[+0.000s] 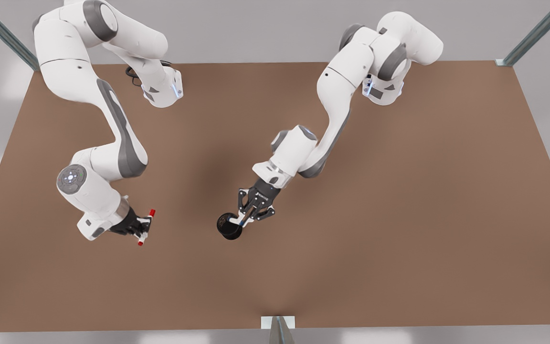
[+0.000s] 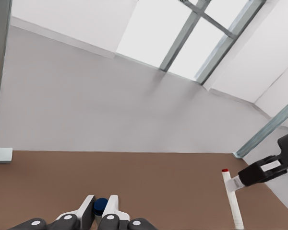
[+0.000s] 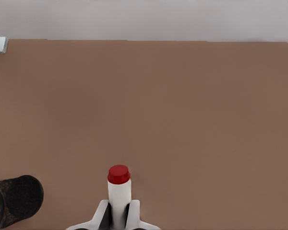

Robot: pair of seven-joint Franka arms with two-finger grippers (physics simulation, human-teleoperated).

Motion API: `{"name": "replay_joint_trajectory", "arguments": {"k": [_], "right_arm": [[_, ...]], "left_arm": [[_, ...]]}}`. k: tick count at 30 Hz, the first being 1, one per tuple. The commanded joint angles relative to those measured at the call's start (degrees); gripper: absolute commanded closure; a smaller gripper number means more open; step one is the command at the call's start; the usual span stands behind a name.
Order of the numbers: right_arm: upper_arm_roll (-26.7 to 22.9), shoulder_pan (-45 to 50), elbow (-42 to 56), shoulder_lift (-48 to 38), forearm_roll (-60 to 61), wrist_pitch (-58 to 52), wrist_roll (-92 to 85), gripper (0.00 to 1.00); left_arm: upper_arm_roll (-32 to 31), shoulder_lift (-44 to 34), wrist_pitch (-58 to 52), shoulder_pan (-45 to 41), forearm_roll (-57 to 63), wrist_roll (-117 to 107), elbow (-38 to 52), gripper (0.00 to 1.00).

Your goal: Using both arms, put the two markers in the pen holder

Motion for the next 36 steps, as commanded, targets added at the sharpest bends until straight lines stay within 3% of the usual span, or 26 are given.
{"name": "replay_joint_trajectory", "arguments": {"k": [1, 9, 10, 11, 12, 16, 18, 20, 21, 22, 24, 27, 29, 33, 36], "right_arm": [[2.09, 0.03, 2.41, -0.26, 0.7, -0.95, 3.04, 0.74], [8.51, 0.56, 3.99, -0.97, 0.26, 5.81, 7.7, 0.73], [8.51, 1.08, 3.9, -0.7, 0.18, 7.04, 7.79, 0.72], [8.51, 1.44, 3.9, -0.61, 0.18, 7.93, 7.79, 0.72], [8.51, 1.88, 3.47, -0.44, 0.18, 9.95, 7.7, 0.72], [8.42, 3.46, 3.47, 0.44, -1.4, 12.94, 7.7, 0.73], [8.34, 5.3, 3.29, 1.14, -2.36, 16.09, 7.7, 0.74], [8.34, 6.88, 0.91, 1.32, -3.95, 21.46, 7.79, 0.74], [8.34, 7.5, 0.83, 1.5, -6.15, 22.43, 7.79, 0.74], [8.34, 8.91, 0.21, 2.02, -6.24, 25.24, 7.79, 0.74], [8.07, 9.7, -1.02, 2.99, -9.14, 29.81, 7.79, 0.74], [7.63, 9.96, -1.02, 4.75, -13.18, 35.09, 7.78, 0.74], [7.19, 10.05, -0.84, 5.54, -16.52, 35.61, 7.79, 0.74], [7.02, 12.16, -1.02, 6.51, -17.4, 37.29, 7.96, 0.74], [3.5, 14.89, -2.07, 7.56, -21.26, 39.65, 8.05, 0.74]], "left_arm": [[0.0, 1.37, 6.66, -0.08, 2.61, -10.65, -0.04, 0.79], [0.08, 5.95, 9.13, -2.1, 3.75, -8.19, -0.13, 0.79], [0.17, 6.04, 9.13, -2.1, 4.63, -8.19, -0.91, 0.69], [0.17, 6.04, 9.13, -2.01, 5.25, -6.44, -1.18, 0.1], [0.17, 6.04, 9.13, -2.1, 5.25, -5.73, -1.8, 0.0], [0.17, 4.11, 4.32, 0.26, 4.99, -5.47, -3.2, 0.0], [-0.44, -3.44, -19.56, 8.08, 5.07, -3.8, -3.12, 0.0], [-12.12, -8.98, -49.1, 27.93, 5.25, 0.14, -2.5, 0.0], [-9.42, -12.15, -62.74, 31.73, 11.29, 2.8, -2.5, 0.0], [-6.6, -15.58, -75.58, 32.88, 25.27, 2.8, -2.41, 0.0], [-4.4, -22.35, -88.6, 38.68, 29.33, 7.62, -2.41, 0.0], [-4.84, -33.86, -97.3, 44.3, 30.65, 8.51, -3.11, 0.0], [-4.93, -41.07, -97.39, 44.75, 30.65, 8.6, -8.47, 0.0], [-4.93, -38.7, -98.27, 43.52, 33.9, 8.25, -7.86, 0.0], [-4.93, -38.0, -98.19, 43.52, 33.9, 7.98, -7.86, 0.0]]}}
